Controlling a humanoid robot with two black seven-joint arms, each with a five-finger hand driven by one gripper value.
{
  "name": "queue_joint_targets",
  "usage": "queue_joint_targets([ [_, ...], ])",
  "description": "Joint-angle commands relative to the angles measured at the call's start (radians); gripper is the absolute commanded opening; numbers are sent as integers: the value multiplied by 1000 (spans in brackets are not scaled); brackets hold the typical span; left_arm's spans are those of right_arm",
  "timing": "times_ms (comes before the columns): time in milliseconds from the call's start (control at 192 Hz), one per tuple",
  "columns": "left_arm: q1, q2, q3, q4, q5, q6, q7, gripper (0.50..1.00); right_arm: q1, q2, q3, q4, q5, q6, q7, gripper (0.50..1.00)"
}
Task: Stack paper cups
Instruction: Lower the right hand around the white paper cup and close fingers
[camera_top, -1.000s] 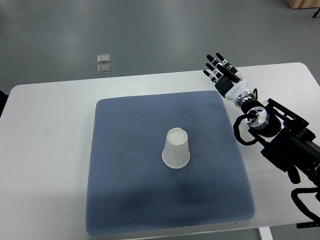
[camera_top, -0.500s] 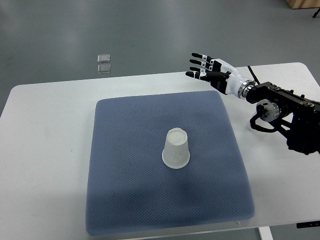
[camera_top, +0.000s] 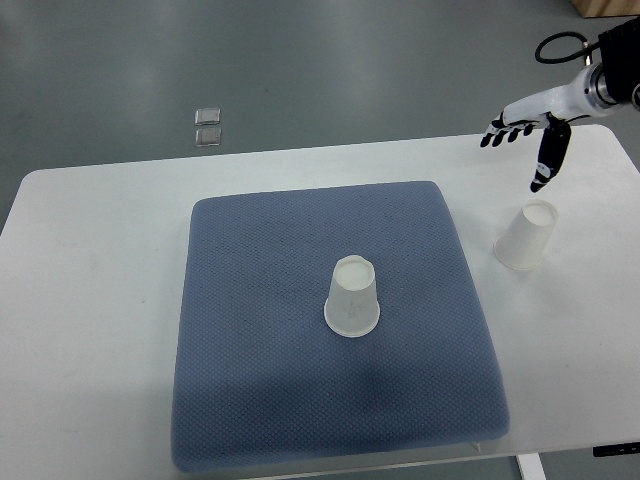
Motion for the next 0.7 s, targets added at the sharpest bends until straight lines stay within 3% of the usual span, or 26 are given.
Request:
queue_joint_targets([
  [0, 0, 0, 1, -7, -1, 1, 0, 1000, 194, 10, -100, 140, -24, 79, -13, 924],
  [135, 0, 0, 1, -7, -1, 1, 0, 1000, 303, 13, -106, 207, -23, 125, -20, 924],
  [354, 0, 0, -1, -6, -1, 1, 0, 1000, 255, 10, -111, 187, -24, 109, -20, 924],
  [406, 0, 0, -1, -6, -1, 1, 0, 1000, 209, 5, -109, 161, -24, 73, -20, 924],
  [557, 0, 0, -1, -6, -1, 1, 0, 1000, 68, 8, -112, 97, -24, -143, -40, 924],
  [692, 0, 0, -1, -6, -1, 3, 0, 1000, -4, 8, -109, 74, -20, -210, -57, 924],
])
